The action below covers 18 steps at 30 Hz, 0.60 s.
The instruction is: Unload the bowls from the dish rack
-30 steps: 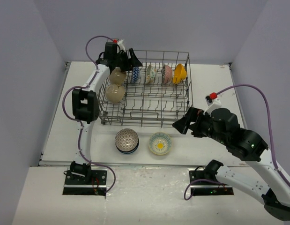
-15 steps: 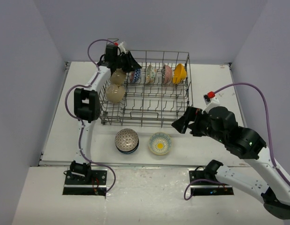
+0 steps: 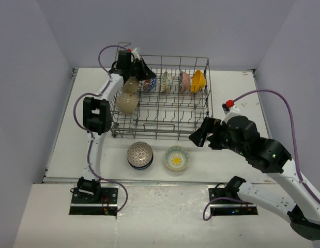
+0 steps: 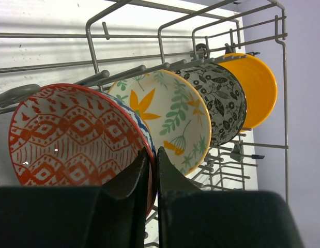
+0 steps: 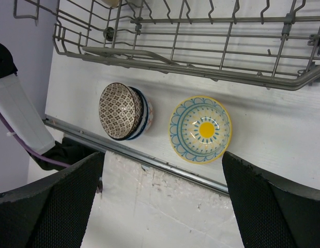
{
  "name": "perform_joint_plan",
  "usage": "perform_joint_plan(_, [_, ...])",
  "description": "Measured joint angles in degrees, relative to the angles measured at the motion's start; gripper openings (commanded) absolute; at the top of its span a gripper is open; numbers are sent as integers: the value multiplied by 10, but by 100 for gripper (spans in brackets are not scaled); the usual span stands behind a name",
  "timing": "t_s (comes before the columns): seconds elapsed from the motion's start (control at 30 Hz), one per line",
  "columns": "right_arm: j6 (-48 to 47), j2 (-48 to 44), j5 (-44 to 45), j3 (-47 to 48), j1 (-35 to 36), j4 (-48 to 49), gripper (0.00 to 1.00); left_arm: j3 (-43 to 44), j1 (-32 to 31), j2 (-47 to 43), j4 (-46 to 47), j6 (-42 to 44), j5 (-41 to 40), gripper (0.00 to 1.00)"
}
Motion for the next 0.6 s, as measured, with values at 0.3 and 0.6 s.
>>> perform_joint_plan(0.3, [-5,0,6,3,0,0,99,0,2,0,1,-29,3,0])
perform_joint_plan(0.6, [-6,0,12,3,0,0,99,0,4,-2,19,-60,19,0])
